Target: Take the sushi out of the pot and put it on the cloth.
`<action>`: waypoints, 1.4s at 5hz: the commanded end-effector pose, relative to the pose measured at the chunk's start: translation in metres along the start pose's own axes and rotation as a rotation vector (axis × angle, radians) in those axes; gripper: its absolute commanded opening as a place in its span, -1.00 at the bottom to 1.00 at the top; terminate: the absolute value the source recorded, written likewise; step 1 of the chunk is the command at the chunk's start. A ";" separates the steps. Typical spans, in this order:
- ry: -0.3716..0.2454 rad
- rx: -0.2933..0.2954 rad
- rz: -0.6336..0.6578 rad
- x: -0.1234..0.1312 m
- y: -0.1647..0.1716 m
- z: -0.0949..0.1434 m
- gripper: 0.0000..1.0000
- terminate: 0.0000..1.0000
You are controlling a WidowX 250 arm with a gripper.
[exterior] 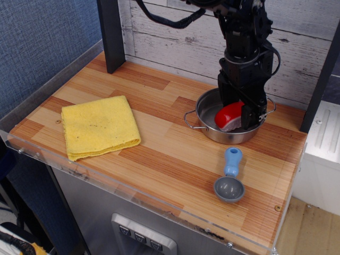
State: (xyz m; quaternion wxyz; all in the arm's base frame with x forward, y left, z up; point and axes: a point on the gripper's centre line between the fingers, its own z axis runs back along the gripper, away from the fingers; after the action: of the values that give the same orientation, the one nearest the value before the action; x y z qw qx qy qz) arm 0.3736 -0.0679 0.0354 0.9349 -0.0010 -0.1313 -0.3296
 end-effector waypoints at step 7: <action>-0.098 0.076 -0.068 0.025 0.000 0.058 -1.00 -1.00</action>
State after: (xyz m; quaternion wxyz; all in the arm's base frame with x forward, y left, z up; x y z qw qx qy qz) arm 0.3781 -0.0667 0.0731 0.9236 0.0144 -0.1525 -0.3515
